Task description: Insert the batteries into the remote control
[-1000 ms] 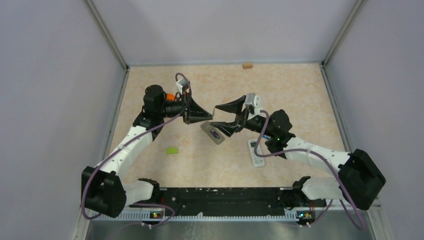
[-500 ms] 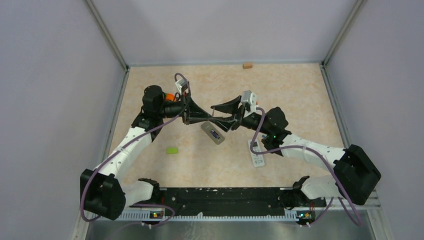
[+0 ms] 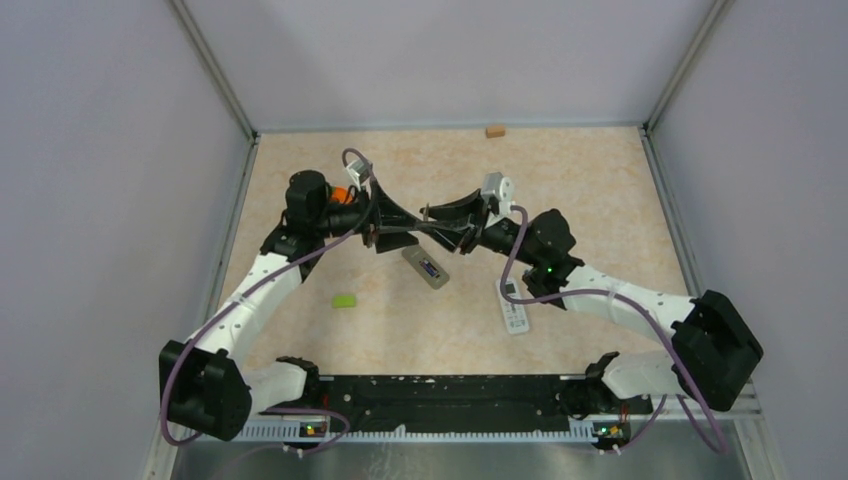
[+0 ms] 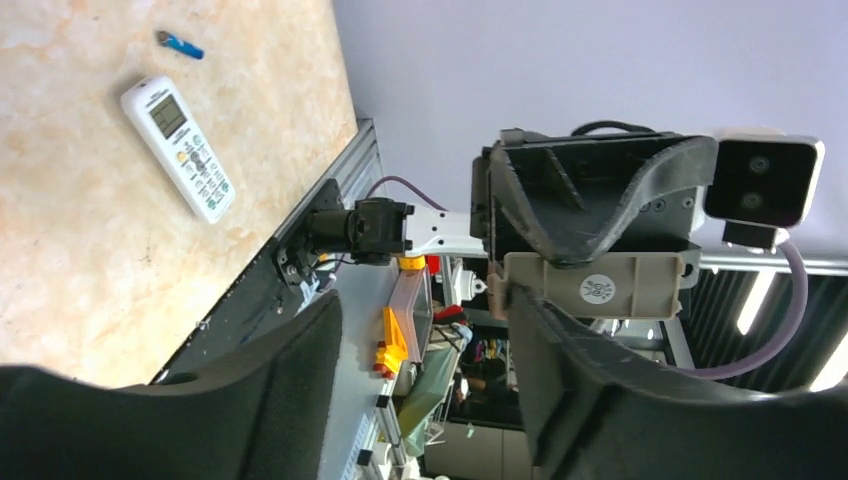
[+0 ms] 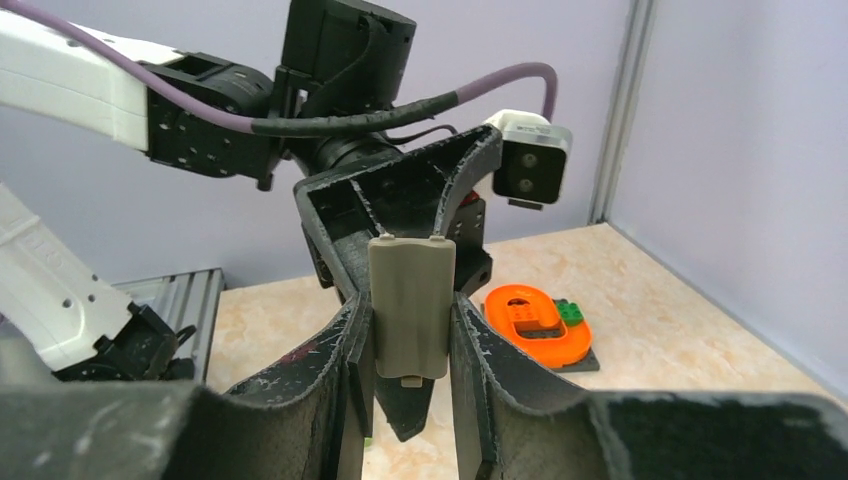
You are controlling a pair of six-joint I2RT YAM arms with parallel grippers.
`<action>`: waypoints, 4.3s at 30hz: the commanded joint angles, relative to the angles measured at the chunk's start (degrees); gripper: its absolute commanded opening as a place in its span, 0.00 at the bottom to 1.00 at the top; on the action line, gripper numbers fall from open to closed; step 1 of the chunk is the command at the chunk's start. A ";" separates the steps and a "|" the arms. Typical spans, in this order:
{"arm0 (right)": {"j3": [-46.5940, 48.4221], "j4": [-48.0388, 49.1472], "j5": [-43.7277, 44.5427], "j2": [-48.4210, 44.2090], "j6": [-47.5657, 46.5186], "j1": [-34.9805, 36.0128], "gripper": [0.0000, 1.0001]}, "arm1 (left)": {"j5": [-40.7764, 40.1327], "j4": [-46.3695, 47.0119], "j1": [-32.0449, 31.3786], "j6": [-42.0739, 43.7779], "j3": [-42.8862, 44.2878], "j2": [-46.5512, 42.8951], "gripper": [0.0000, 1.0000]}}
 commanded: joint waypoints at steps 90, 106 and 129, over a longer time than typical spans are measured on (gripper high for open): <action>-13.72 -7.46 19.12 -9.21 68.01 -5.31 0.64 | -13.71 0.78 -2.94 11.74 3.36 1.91 0.00; -12.58 7.40 14.62 -2.90 69.60 -5.31 0.40 | -10.98 7.38 -2.84 5.04 2.94 2.29 0.00; -12.43 2.18 14.59 -2.48 69.17 -5.26 0.00 | -17.44 -2.25 -2.77 14.59 1.80 0.73 0.79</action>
